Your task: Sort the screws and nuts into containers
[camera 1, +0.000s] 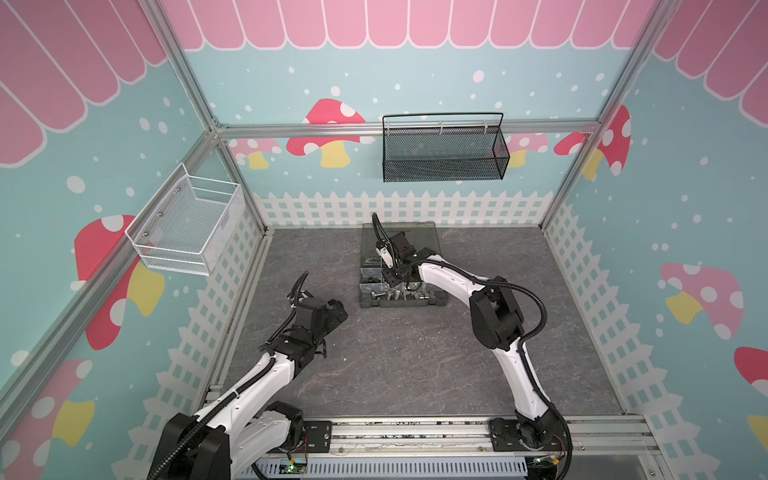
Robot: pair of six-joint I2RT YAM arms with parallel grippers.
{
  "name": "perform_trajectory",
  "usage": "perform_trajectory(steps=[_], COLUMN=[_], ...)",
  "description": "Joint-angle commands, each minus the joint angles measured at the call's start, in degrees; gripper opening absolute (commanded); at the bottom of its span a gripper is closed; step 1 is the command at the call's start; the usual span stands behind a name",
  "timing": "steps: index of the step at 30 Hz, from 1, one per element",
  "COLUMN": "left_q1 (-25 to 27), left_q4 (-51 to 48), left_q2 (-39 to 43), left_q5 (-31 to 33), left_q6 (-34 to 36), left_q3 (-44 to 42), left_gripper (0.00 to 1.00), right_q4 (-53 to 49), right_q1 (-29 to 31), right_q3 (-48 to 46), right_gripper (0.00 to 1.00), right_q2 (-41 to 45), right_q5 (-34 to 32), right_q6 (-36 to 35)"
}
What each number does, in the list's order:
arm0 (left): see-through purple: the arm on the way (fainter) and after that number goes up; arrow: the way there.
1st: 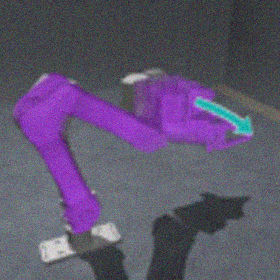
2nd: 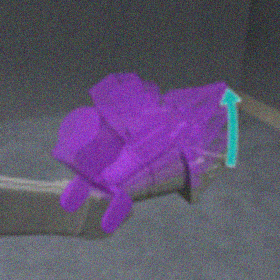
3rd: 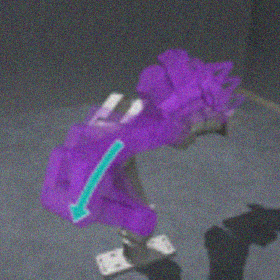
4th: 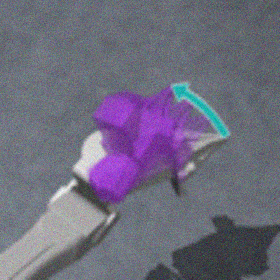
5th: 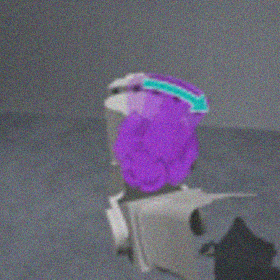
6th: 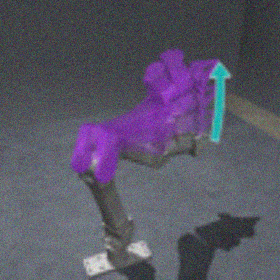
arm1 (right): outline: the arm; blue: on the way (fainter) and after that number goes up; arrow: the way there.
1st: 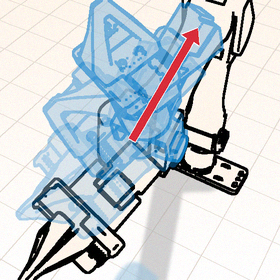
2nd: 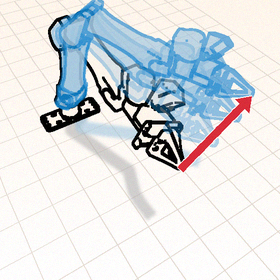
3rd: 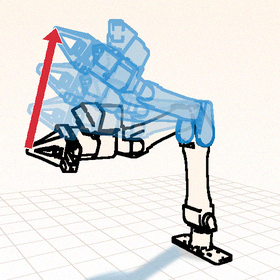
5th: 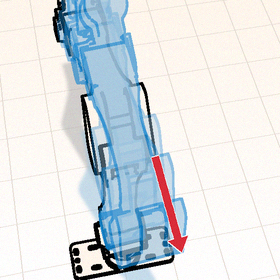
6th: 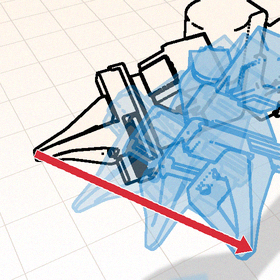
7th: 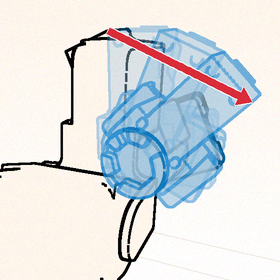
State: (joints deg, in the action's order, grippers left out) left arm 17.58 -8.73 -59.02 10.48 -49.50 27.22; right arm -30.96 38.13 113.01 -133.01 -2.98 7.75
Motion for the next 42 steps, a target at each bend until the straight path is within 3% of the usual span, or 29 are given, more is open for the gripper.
perform_trajectory(steps=[1,9,15,28,42], left_q1=[-0.5,-0.6,-1.2,-2.8,-3.3], left_q4=[-0.6,-1.7,-3.8,-7.2,5.0], left_q2=[0.8,1.6,4.0,12.4,20.0], left_q5=[0.2,1.0,2.9,9.8,19.8], left_q6=[-0.8,-0.3,1.2,7.4,20.9], left_q3=[-0.4,-0.1,0.2,0.7,-4.3], left_gripper=[1.0,1.0,1.0,1.0,1.0], right_q4=[-0.9,3.7,7.6,15.1,26.2], right_q1=[-0.3,-0.3,-0.5,-5.6,-18.2], right_q3=[-0.2,-10.4,-21.5,-44.5,-65.4], right_gripper=[0.37,0.4,0.48,0.98,0.98], right_q2=[3.6,13.4,22.4,42.9,56.8], right_q5=[-0.2,-2.6,-7.4,-19.6,-20.2], right_q6=[-0.7,0.1,1.7,7.3,10.0])
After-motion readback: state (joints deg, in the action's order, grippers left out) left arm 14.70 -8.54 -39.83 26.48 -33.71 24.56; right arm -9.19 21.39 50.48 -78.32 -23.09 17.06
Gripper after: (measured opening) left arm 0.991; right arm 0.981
